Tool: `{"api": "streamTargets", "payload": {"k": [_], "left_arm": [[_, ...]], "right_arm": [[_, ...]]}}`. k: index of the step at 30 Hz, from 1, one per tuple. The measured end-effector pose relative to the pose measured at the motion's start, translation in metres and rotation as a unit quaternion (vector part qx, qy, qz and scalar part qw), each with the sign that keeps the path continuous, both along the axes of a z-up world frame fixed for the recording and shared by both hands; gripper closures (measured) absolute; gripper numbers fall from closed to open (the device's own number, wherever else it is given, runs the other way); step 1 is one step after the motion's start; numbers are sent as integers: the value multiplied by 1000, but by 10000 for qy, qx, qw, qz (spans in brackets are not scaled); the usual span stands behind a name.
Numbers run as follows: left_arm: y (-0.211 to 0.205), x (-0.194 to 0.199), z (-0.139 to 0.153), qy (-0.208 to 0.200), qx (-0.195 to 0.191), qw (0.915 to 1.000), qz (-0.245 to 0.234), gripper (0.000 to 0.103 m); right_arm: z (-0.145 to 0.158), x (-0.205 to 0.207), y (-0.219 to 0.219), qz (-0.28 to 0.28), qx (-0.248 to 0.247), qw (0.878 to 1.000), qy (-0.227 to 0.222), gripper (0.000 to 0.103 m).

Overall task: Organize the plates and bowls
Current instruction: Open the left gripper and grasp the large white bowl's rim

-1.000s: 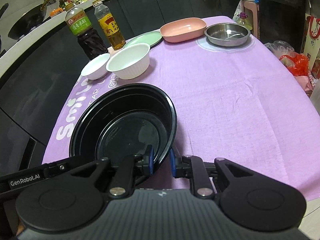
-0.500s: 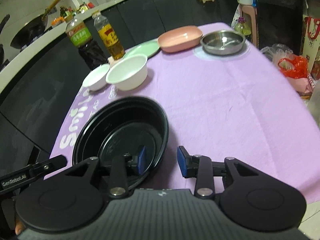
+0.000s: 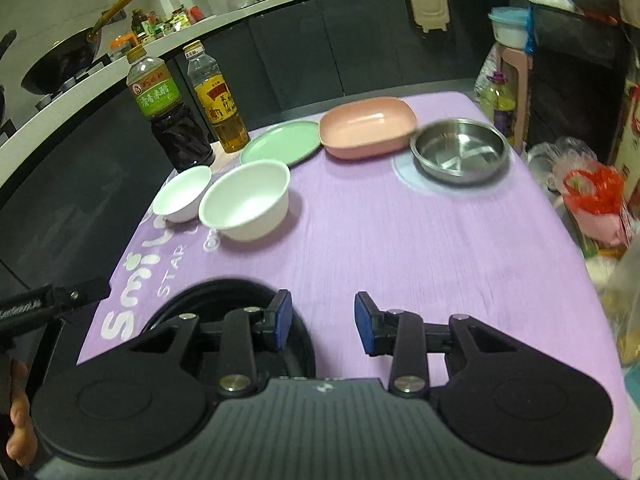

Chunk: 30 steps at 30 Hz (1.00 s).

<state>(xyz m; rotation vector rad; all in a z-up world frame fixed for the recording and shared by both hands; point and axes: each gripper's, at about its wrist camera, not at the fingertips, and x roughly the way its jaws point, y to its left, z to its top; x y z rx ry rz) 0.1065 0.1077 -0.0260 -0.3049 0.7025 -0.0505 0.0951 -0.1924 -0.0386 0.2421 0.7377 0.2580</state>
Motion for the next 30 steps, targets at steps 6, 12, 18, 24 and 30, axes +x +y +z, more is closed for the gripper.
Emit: {"api": "streamTargets", "payload": {"k": [6,12,18,24,30], "left_arm": [[-13,52,-4,155,15,9999,-39,67],[-25,95,-19,438,80,9989,-166,67],[-26,124,-34,704,77,9974,-147,67],[-27,145,-39,793,149,9965,-209,67],[-33,160,-48,929,164,9950,-327,68]], "right_arm": [[2,42,-2,143,166,9997,121,66],[0,82,12,283,258,9985,392,66],[-6,111,29,466,230,9972,531,66],[-11,135,39,667,284,9957,568,66],[-20,155,47,678,196,9954,647,66]]}}
